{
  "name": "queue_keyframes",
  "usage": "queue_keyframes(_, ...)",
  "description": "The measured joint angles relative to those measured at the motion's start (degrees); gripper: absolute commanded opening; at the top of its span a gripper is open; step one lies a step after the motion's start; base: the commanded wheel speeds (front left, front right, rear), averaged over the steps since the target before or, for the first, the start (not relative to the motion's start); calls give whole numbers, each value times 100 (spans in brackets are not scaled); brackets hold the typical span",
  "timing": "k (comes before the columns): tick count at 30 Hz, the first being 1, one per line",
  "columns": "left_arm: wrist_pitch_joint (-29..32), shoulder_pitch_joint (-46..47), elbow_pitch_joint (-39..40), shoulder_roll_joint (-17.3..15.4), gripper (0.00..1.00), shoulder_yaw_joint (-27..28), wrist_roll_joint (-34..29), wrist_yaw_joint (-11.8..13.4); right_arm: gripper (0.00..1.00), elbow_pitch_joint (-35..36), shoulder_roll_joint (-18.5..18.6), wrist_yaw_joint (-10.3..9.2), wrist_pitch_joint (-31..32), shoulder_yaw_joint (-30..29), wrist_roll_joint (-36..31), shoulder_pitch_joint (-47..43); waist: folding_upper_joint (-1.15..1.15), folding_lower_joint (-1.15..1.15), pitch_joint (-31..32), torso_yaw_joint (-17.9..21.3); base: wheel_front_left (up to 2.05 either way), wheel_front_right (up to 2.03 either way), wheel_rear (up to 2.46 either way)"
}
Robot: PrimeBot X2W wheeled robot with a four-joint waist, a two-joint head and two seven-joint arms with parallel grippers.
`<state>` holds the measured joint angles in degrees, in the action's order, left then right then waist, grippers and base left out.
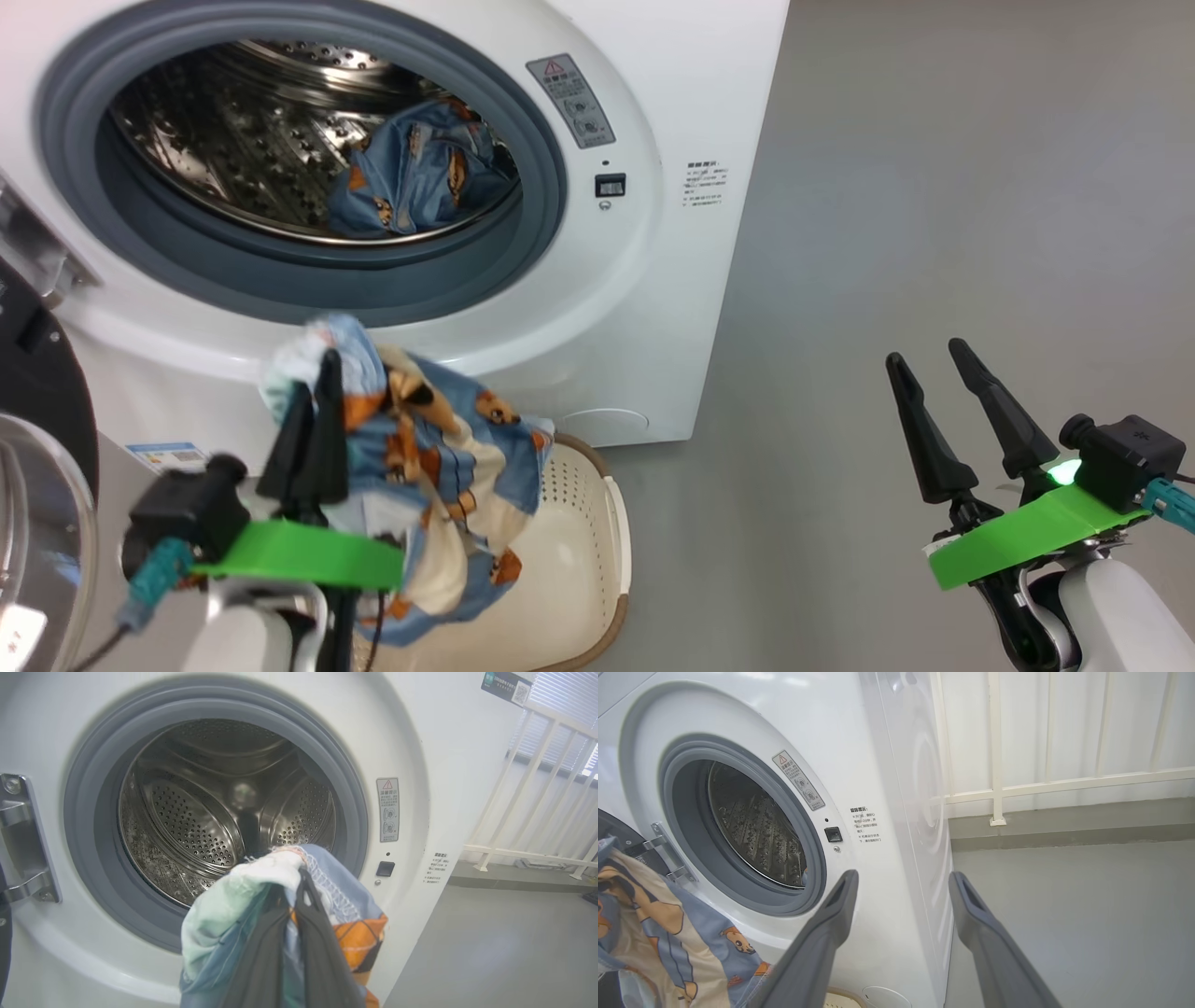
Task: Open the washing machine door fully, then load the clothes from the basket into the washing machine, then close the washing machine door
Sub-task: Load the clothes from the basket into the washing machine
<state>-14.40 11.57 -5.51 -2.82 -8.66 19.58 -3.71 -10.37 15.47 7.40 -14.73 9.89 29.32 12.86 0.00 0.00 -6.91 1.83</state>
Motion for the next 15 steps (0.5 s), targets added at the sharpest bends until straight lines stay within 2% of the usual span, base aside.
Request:
queue_keyframes(11, -26, 1425, -303, -20, 0, 495, -265, -10, 100, 108, 55, 0, 0, -14, 0, 67, 0, 0, -413, 227, 0, 0, 0)
queue_keyframes(15, -31, 1983, -693, -43, 0, 767, -376, -68, 100, 171, 71, 0, 0, -19, 0, 218, 0, 0, -661, 322, 0, 0, 0)
